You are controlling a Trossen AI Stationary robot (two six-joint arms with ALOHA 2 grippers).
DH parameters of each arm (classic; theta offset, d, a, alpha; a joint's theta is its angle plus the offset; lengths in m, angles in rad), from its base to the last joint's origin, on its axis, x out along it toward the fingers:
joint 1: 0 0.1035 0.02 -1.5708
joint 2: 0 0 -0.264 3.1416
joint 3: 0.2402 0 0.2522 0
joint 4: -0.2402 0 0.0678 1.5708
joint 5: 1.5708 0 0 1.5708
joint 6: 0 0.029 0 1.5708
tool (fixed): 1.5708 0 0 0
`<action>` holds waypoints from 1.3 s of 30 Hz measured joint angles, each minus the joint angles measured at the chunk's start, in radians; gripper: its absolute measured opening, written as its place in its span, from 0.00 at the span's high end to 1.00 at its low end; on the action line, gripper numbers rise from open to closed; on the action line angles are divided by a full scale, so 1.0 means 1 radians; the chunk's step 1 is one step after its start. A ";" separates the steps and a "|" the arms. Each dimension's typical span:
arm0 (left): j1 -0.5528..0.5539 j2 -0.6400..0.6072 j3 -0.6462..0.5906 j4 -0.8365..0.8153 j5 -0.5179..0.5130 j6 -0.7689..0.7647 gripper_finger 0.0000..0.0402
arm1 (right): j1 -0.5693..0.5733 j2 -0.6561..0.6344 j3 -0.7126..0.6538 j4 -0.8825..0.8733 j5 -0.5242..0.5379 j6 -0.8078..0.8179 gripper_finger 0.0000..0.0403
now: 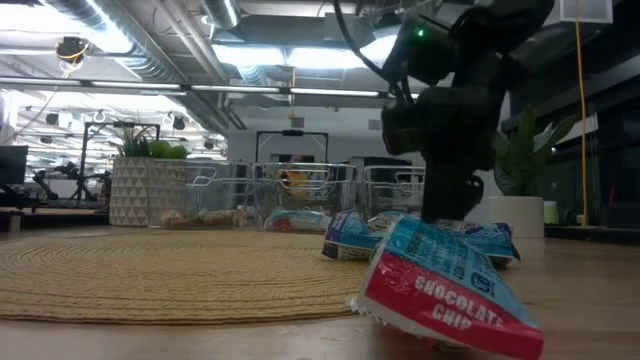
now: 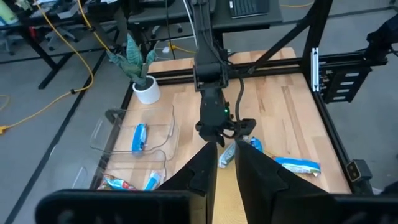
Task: Pick and place Granola Bars by type
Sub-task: Put the yellow granola bar into the left transparent bin
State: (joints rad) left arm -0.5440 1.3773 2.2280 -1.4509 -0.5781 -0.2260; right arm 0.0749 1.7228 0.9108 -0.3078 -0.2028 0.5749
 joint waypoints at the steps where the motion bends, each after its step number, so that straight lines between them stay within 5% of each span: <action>1: -0.007 0.000 0.000 0.000 -0.006 -0.001 0.88 | 0.000 0.006 0.000 0.001 0.000 0.000 0.32; 21: -0.025 0.000 0.000 -0.002 -0.035 -0.008 0.89 | -0.001 0.017 0.000 -0.002 -0.003 -0.007 0.95; 30: -0.025 0.000 0.000 -0.055 -0.072 -0.064 0.90 | 0.000 0.017 0.079 -0.146 -0.043 -0.036 0.90; 39: -0.023 0.000 -0.046 -0.117 -0.199 -0.172 0.90 | 0.000 0.017 0.288 -0.432 0.036 -0.168 0.96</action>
State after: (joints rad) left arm -0.5674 1.3770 2.1815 -1.5684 -0.7775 -0.3978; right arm 0.0746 1.7401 1.1986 -0.7402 -0.1664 0.4069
